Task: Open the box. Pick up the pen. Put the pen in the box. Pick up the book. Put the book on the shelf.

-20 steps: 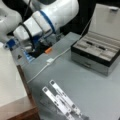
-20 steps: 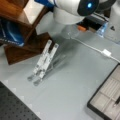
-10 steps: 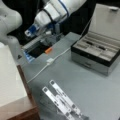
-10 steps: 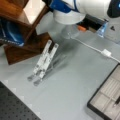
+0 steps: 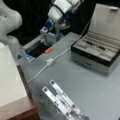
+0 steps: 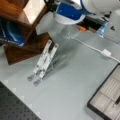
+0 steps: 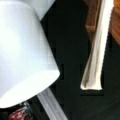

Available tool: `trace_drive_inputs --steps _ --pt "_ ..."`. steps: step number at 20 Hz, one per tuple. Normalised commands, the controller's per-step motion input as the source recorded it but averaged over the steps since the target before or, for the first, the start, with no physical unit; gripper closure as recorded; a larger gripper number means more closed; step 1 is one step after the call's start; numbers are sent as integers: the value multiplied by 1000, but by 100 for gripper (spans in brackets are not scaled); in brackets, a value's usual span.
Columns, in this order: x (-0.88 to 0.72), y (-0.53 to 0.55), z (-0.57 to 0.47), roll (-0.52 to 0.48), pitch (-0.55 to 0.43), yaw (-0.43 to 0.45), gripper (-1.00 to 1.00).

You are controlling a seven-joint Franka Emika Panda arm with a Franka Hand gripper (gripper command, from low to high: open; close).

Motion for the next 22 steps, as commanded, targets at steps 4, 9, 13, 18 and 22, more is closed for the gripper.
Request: trace_drive_inputs --steps 4,9,13,18,22 --pt "552 327 -274 505 -92 -446 -100" --pt "281 135 -191 473 -121 -329 -100" --pt "76 -20 -45 374 -117 -214 -100" --pt "-41 -79 -57 544 -292 -189 -100" --pt "-213 -114 -123 411 -292 -125 -100"
